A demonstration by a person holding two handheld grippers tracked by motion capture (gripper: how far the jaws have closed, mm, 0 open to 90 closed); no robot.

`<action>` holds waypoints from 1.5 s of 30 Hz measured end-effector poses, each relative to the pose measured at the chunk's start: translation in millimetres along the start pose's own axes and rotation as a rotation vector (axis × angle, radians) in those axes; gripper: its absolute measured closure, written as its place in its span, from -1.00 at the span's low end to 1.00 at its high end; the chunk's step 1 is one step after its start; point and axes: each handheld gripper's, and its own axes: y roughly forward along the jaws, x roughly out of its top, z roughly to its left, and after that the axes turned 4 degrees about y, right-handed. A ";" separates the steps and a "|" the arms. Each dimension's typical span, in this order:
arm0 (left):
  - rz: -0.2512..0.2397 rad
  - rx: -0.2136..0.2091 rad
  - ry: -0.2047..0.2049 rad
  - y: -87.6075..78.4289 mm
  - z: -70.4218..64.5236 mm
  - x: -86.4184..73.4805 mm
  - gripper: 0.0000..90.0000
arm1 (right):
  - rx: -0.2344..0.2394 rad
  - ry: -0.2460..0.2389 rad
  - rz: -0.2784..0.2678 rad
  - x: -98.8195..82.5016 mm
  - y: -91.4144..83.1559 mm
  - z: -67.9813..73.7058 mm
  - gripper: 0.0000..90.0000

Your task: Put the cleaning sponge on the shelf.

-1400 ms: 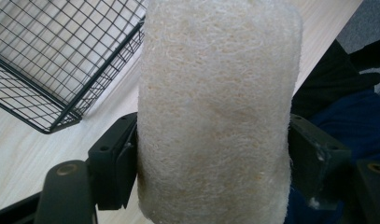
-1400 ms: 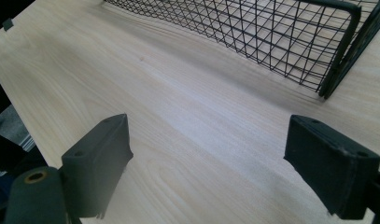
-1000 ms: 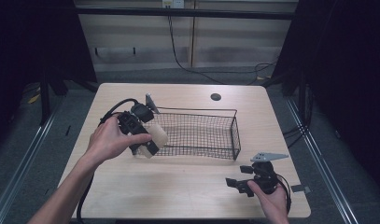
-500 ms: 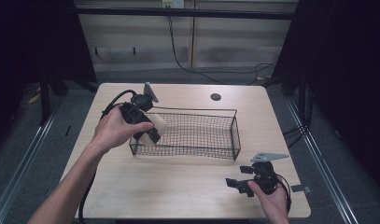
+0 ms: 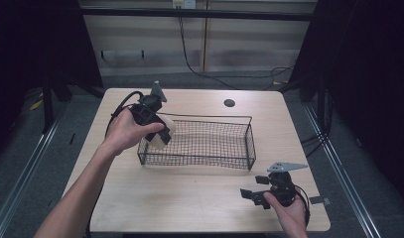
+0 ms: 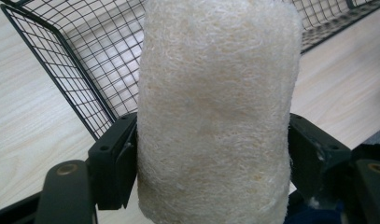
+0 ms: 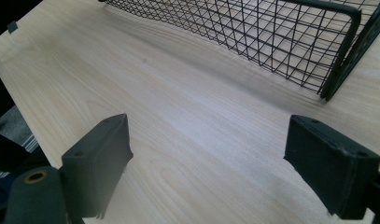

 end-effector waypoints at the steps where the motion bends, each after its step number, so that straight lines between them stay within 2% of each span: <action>1: 0.005 0.009 -0.011 1.3 0.2 0.9 -0.41 | 0.000 -0.003 -0.002 0.0 -0.2 0.1 -0.69; 5: 0.016 0.025 -0.049 5.2 4.4 4.6 -0.41 | 0.002 -0.004 -0.003 0.0 -0.8 0.5 -0.69; 10: 0.022 0.051 -0.119 10.7 9.7 9.2 -0.41 | -0.002 -0.002 -0.005 -0.2 -1.7 0.6 -0.69; 17: 0.042 0.081 -0.164 19.0 11.2 13.2 -0.41 | 0.003 -0.001 -0.003 -0.3 -1.8 1.0 -0.69; 18: 0.035 0.085 -0.187 20.1 11.0 13.7 -0.41 | 0.003 -0.001 -0.003 -0.3 -1.9 1.0 -0.69; 20: 0.040 0.104 -0.206 23.6 11.2 15.0 -0.41 | 0.002 -0.001 -0.005 -0.3 -2.0 1.0 -0.69; 26: 0.060 0.100 -0.259 32.3 13.3 18.5 -0.41 | 0.003 -0.003 -0.007 -0.3 -2.1 0.9 -0.69; 29: 0.070 0.095 -0.272 36.9 15.3 19.7 -0.41 | 0.001 -0.002 -0.003 -0.3 -2.0 1.0 -0.69; 31: 0.071 0.117 -0.286 39.5 14.7 20.6 -0.41 | 0.003 -0.002 -0.002 -0.3 -2.0 1.1 -0.69; 40: 0.073 0.107 -0.346 50.5 16.6 21.1 -0.41 | 0.006 -0.006 -0.006 -0.5 -2.8 0.9 -0.69; 45: 0.081 0.115 -0.361 55.4 21.5 20.4 -0.41 | 0.006 -0.006 -0.006 -0.5 -2.6 0.8 -0.69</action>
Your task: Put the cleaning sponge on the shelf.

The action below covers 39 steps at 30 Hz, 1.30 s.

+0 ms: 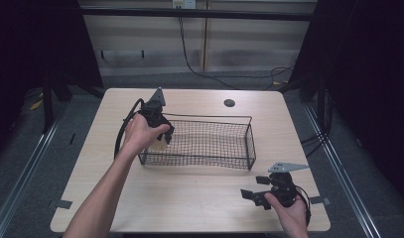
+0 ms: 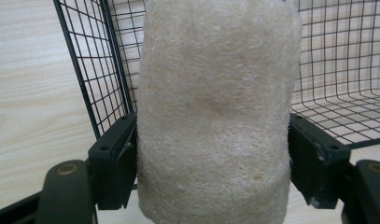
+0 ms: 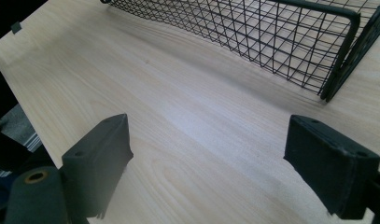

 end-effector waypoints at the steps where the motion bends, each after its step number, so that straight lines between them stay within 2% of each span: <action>1: 0.000 0.001 -0.012 1.1 -0.1 0.0 -0.41 | 0.000 0.002 0.000 0.1 0.1 0.1 -0.69; 11: 0.011 0.006 -0.048 14.2 3.7 0.4 -0.41 | 0.002 0.000 0.000 -0.1 -0.1 0.1 -0.69; 15: 0.024 -0.003 -0.047 17.2 5.3 1.2 -0.41 | 0.008 -0.004 -0.001 0.0 0.0 0.5 -0.69; 16: 0.018 0.015 -0.062 19.4 6.9 1.4 -0.41 | 0.007 -0.005 -0.001 0.0 -0.1 0.9 -0.69; 19: 0.028 0.010 -0.072 23.4 8.1 1.5 -0.41 | 0.008 -0.006 -0.001 0.0 0.2 0.6 -0.69; 21: 0.033 0.000 -0.062 25.9 8.4 1.3 -0.41 | 0.010 -0.006 -0.003 0.1 0.4 0.5 -0.69; 22: 0.029 0.010 -0.064 27.6 7.9 1.1 -0.41 | 0.011 -0.005 -0.001 0.1 0.5 0.6 -0.69; 30: 0.043 0.006 -0.079 36.7 9.0 1.2 -0.41 | 0.016 -0.005 -0.003 0.0 0.6 0.4 -0.69; 32: 0.039 0.018 -0.084 39.5 8.0 1.0 -0.41 | 0.014 -0.005 0.002 0.1 0.5 0.7 -0.69; 36: 0.059 0.014 -0.083 43.2 7.8 1.3 -0.42 | 0.015 -0.010 -0.001 0.0 0.7 0.5 -0.69; 39: 0.051 0.031 -0.092 46.6 6.3 1.3 -0.42 | 0.016 -0.007 -0.002 0.0 0.6 0.5 -0.69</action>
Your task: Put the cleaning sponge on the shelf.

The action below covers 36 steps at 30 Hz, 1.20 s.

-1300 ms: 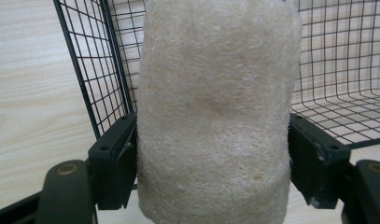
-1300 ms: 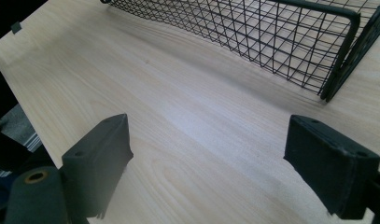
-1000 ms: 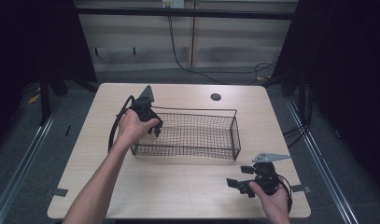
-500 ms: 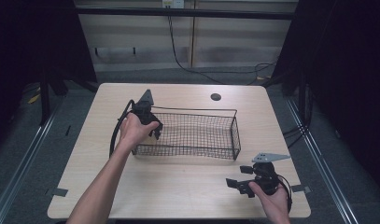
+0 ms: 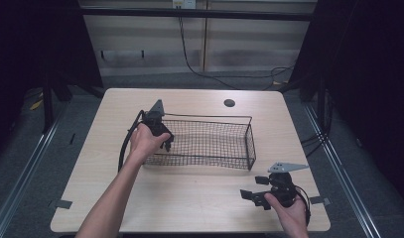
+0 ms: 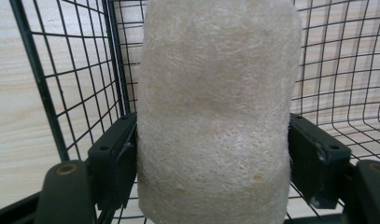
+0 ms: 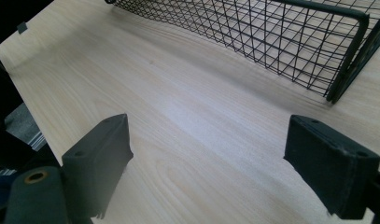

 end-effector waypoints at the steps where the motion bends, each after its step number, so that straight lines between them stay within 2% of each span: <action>1: 0.005 0.003 0.003 0.2 -0.3 0.2 -0.42 | 0.001 -0.003 0.001 0.0 0.1 -0.2 -0.69; 2: -0.002 0.021 -0.002 2.0 -2.2 -0.3 -0.42 | 0.000 0.000 0.003 0.0 -0.1 0.1 -0.69; 4: 0.012 0.017 0.017 1.6 -3.7 -0.7 -0.42 | 0.001 -0.002 0.003 0.0 -0.1 0.1 -0.69; 6: 0.005 0.034 0.008 3.3 -5.7 -1.3 -0.42 | 0.001 -0.001 0.000 0.0 0.0 0.1 -0.69; 8: 0.019 0.047 -0.001 4.9 -6.0 -0.7 -0.42 | 0.000 -0.003 0.001 0.0 0.0 -0.1 -0.69; 16: 0.044 0.031 -0.025 11.6 0.2 -0.3 -0.42 | 0.002 0.000 -0.001 0.0 -0.3 0.0 -0.69; 19: 0.032 0.040 -0.041 13.6 0.1 -0.7 -0.42 | 0.002 -0.002 -0.001 0.0 -0.2 0.2 -0.69; 21: 0.044 0.025 -0.029 15.1 0.4 -1.0 -0.42 | 0.000 -0.001 -0.001 0.0 -0.3 0.0 -0.69; 24: 0.068 0.034 0.006 16.4 -1.3 -1.0 -0.42 | -0.004 0.005 0.002 -0.1 -0.5 0.2 -0.69; 27: 0.067 0.048 0.006 17.9 -1.9 -0.5 -0.42 | -0.005 0.005 0.001 -0.1 -0.7 0.0 -0.69; 36: 0.066 0.035 0.022 18.5 -1.3 0.1 -0.43 | -0.004 0.003 0.001 -0.1 -0.9 0.2 -0.69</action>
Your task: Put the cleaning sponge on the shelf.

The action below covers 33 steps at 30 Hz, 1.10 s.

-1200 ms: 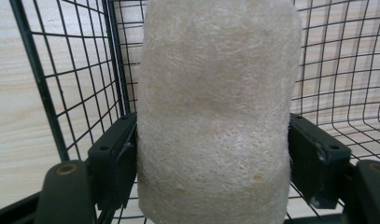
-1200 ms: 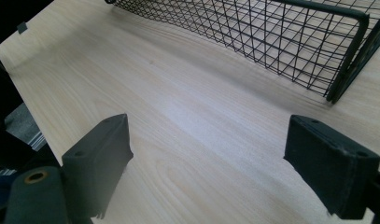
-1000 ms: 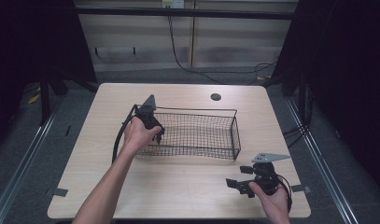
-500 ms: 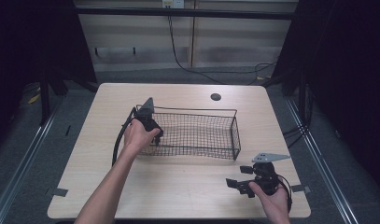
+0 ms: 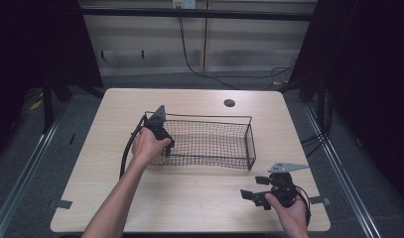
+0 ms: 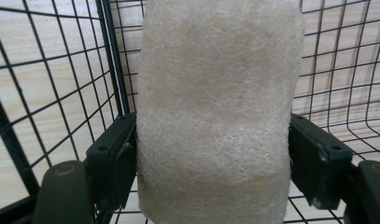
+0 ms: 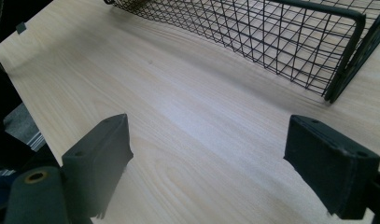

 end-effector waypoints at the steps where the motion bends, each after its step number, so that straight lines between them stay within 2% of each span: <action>1: 0.000 -0.002 0.000 -0.1 0.1 0.1 -0.44 | 0.000 0.001 0.000 0.0 -0.1 0.1 -0.69; 5: -0.013 -0.017 0.000 -0.9 1.7 0.4 -0.46 | 0.001 0.001 0.000 0.0 -0.2 -0.2 -0.69; 15: -0.033 -0.009 0.012 -2.2 1.9 -0.6 -0.51 | 0.001 0.001 -0.001 0.0 -0.2 0.0 -0.69; 19: -0.030 -0.028 0.019 -3.6 2.8 -0.8 -0.54 | 0.001 0.001 -0.001 0.0 -0.1 0.0 -0.69; 25: -0.047 -0.021 0.025 -5.1 3.2 -1.9 -0.57 | 0.001 0.001 -0.002 0.1 -0.3 -0.1 -0.69; 32: -0.056 -0.049 0.040 -11.2 5.6 -4.1 -0.58 | 0.001 0.001 -0.002 0.2 -0.3 0.0 -0.69; 33: -0.066 -0.046 0.029 -11.5 4.7 -4.5 -0.59 | 0.002 0.001 -0.001 0.2 -0.3 0.0 -0.69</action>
